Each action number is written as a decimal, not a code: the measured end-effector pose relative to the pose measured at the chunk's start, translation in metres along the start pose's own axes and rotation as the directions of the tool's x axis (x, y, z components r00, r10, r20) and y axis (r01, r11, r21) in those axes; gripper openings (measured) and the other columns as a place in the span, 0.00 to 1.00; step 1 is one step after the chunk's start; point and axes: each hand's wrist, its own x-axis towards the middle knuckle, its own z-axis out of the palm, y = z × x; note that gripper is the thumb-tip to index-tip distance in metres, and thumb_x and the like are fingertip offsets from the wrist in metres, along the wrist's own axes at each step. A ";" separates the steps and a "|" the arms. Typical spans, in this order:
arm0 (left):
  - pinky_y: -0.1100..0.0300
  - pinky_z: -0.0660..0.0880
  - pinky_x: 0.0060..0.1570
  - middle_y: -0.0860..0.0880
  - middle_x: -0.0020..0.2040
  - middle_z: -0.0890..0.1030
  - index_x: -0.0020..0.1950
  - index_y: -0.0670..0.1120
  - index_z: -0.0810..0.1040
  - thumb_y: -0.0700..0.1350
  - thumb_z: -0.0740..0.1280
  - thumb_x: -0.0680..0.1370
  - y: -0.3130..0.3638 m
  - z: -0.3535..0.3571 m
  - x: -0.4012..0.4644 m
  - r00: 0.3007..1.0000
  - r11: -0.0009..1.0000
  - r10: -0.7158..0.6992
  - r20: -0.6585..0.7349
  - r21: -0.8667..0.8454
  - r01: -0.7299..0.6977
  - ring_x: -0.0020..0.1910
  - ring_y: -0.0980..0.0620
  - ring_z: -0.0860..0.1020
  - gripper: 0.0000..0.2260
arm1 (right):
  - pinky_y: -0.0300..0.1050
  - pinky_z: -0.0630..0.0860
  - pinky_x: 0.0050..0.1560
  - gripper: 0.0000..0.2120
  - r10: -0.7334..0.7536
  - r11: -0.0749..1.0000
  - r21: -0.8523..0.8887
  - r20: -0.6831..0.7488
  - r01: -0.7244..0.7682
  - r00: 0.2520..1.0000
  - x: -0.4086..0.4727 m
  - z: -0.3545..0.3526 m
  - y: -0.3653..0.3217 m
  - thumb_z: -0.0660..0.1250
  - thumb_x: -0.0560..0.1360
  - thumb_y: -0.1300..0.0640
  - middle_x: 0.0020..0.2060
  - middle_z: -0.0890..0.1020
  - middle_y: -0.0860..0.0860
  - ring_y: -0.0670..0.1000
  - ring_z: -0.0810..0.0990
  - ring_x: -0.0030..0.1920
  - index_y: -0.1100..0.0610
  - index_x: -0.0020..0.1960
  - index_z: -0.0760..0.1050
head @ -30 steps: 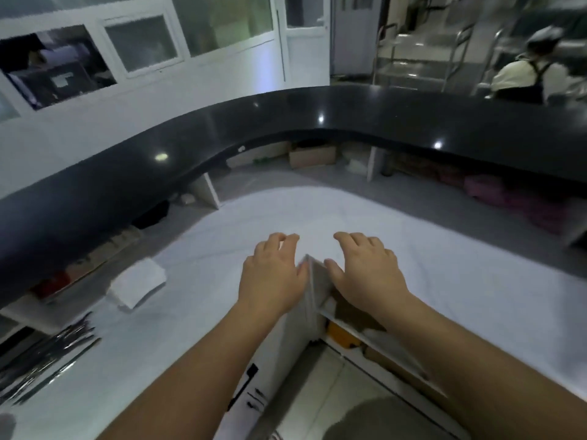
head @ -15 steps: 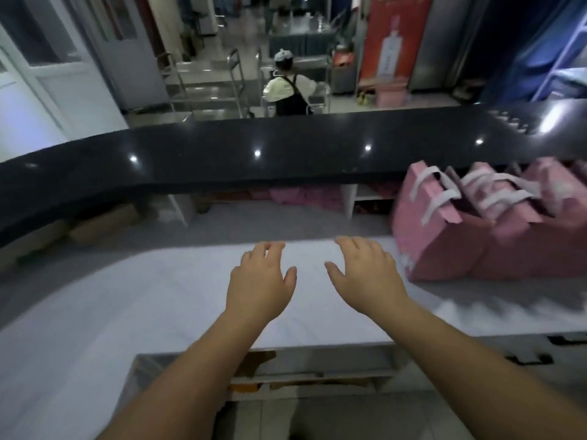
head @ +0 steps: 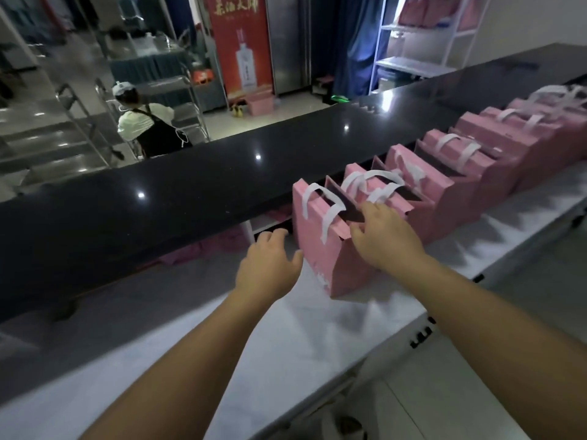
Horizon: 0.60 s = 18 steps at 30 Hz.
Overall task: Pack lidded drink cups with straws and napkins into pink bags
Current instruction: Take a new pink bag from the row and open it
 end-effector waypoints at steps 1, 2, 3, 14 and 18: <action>0.46 0.77 0.59 0.50 0.73 0.72 0.77 0.53 0.67 0.60 0.63 0.81 0.009 0.004 0.013 1.000 1.000 0.005 0.001 -0.013 -0.005 0.68 0.44 0.74 0.26 | 0.58 0.75 0.55 0.14 0.004 1.000 -0.006 0.003 -0.004 1.000 0.011 -0.001 0.006 0.63 0.80 0.51 0.57 0.79 0.58 0.62 0.76 0.58 0.57 0.62 0.74; 0.46 0.78 0.58 0.49 0.71 0.74 0.76 0.53 0.69 0.61 0.63 0.80 0.017 0.009 0.026 1.000 1.000 0.007 0.003 -0.021 -0.006 0.65 0.44 0.76 0.26 | 0.58 0.76 0.53 0.13 0.007 1.000 -0.009 0.006 -0.007 1.000 0.022 -0.002 0.011 0.63 0.79 0.52 0.55 0.79 0.58 0.62 0.76 0.57 0.58 0.60 0.74; 0.46 0.80 0.56 0.48 0.68 0.75 0.74 0.52 0.70 0.62 0.63 0.80 0.026 0.013 0.040 1.000 1.000 0.003 0.007 -0.022 -0.003 0.62 0.45 0.78 0.25 | 0.57 0.77 0.51 0.12 0.007 1.000 -0.004 0.013 -0.007 1.000 0.034 -0.003 0.016 0.63 0.78 0.53 0.53 0.79 0.57 0.62 0.77 0.55 0.58 0.58 0.74; 0.57 0.71 0.31 0.50 0.42 0.80 0.68 0.46 0.69 0.65 0.64 0.72 0.100 0.064 0.126 0.947 0.955 -0.295 0.130 0.019 0.295 0.39 0.46 0.80 0.31 | 0.49 0.73 0.43 0.08 -0.135 0.985 -0.088 0.166 0.151 0.977 0.151 0.040 0.046 0.65 0.77 0.57 0.58 0.76 0.58 0.58 0.78 0.51 0.57 0.55 0.76; 0.55 0.71 0.33 0.50 0.46 0.78 0.75 0.44 0.62 0.56 0.64 0.75 0.103 0.070 0.133 0.926 0.929 -0.370 0.071 0.005 0.371 0.42 0.44 0.79 0.32 | 0.48 0.67 0.37 0.06 -0.189 0.955 -0.190 0.195 0.227 0.962 0.173 0.056 0.050 0.65 0.77 0.57 0.45 0.79 0.55 0.56 0.73 0.41 0.55 0.42 0.71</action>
